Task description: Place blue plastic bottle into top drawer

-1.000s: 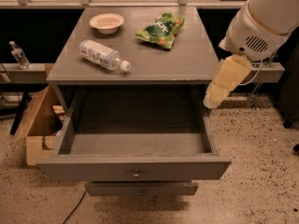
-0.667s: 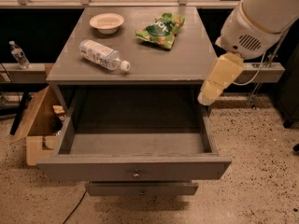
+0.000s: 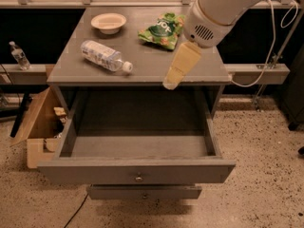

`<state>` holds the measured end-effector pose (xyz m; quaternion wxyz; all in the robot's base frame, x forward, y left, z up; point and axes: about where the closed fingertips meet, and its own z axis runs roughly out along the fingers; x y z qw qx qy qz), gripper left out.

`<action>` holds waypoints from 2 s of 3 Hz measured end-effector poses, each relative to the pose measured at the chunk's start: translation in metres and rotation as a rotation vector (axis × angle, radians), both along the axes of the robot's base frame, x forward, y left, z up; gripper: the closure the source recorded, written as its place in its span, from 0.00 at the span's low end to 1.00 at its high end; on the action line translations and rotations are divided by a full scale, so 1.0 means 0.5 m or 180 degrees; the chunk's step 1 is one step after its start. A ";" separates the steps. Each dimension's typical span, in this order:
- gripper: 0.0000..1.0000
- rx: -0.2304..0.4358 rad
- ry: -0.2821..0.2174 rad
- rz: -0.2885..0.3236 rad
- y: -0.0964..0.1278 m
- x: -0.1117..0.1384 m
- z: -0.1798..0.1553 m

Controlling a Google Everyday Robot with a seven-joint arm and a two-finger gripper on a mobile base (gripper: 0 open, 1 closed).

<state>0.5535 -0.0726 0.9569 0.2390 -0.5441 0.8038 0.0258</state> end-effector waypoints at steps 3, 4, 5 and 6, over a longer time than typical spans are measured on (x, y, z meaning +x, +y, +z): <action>0.00 0.0450 0.0119 -0.0113 0.220 0.122 -0.061; 0.00 0.0495 0.0136 -0.0153 0.222 0.126 -0.070; 0.00 0.0605 0.0113 -0.0279 0.285 0.203 -0.112; 0.00 0.0632 0.0073 -0.0402 0.332 0.259 -0.134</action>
Offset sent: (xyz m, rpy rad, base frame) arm 0.0888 0.1526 -0.0434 0.2148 0.0534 -0.0487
